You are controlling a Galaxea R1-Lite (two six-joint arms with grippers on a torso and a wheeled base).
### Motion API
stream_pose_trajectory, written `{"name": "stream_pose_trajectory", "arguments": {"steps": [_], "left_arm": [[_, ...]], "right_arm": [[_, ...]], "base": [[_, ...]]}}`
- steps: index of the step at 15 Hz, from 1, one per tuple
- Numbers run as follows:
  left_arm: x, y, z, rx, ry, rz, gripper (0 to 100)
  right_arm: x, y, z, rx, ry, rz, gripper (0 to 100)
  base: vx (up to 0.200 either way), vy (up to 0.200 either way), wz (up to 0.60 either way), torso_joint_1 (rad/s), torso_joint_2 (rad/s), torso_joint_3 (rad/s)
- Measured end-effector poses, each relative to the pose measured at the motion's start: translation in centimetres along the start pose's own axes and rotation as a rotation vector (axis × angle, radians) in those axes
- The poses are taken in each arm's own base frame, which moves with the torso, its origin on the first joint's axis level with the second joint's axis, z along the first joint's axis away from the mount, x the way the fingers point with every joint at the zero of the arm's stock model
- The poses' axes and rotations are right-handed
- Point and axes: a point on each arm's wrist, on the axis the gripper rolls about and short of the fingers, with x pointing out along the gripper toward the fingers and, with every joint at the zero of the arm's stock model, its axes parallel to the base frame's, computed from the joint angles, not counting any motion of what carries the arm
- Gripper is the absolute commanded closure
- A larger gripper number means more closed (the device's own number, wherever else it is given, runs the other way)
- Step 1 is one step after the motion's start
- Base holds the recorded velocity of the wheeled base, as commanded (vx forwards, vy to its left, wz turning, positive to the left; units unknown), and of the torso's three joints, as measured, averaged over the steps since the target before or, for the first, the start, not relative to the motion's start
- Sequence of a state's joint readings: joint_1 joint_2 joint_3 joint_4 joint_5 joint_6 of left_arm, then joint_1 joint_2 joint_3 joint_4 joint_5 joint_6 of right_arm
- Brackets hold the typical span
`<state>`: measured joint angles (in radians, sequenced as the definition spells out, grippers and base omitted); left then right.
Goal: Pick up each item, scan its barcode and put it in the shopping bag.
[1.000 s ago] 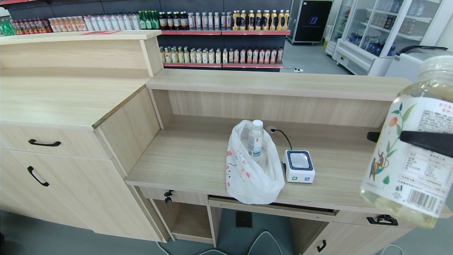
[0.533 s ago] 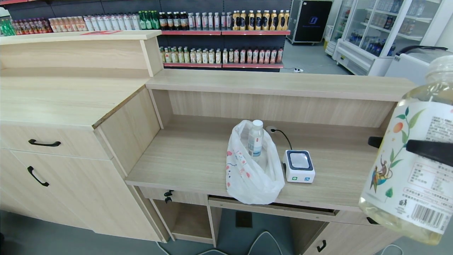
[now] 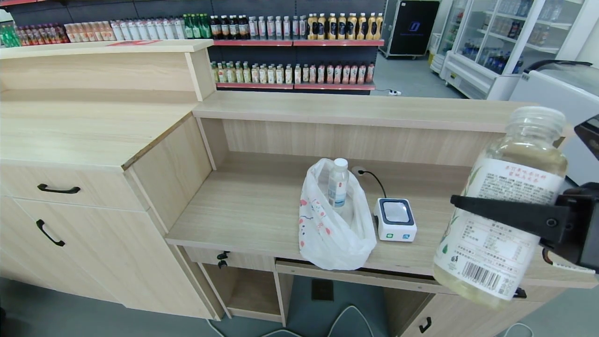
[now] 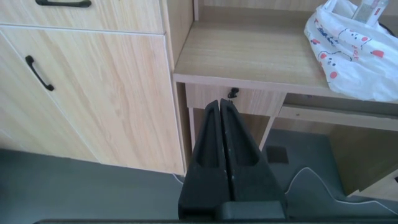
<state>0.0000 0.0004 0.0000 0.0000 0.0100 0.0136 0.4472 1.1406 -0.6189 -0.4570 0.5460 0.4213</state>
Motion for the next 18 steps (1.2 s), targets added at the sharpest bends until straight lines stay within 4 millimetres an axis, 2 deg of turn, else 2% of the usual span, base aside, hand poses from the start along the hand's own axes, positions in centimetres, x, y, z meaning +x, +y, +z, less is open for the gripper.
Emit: {"name": "stream_pose_trajectory", "arguments": {"steps": [2, 4, 14, 18], "left_arm": [[0.0, 0.0, 0.0, 0.000, 0.000, 0.000, 100], [0.0, 0.0, 0.0, -0.001, 0.000, 0.000, 100], [0.0, 0.0, 0.0, -0.001, 0.000, 0.000, 100], [0.0, 0.0, 0.0, 0.000, 0.000, 0.000, 100]], "right_arm": [[0.4, 1.5, 0.3, -0.014, 0.005, 0.011, 100], [0.5, 2.1, 0.6, -0.024, 0.001, 0.031, 100], [0.3, 2.6, 1.9, 0.020, -0.022, 0.080, 100], [0.2, 2.3, 1.6, 0.028, -0.014, 0.066, 100]], "base": [[0.000, 0.000, 0.00, 0.000, 0.00, 0.000], [0.000, 0.000, 0.00, 0.000, 0.00, 0.000], [0.000, 0.000, 0.00, 0.000, 0.00, 0.000], [0.000, 0.000, 0.00, 0.000, 0.00, 0.000]]}}
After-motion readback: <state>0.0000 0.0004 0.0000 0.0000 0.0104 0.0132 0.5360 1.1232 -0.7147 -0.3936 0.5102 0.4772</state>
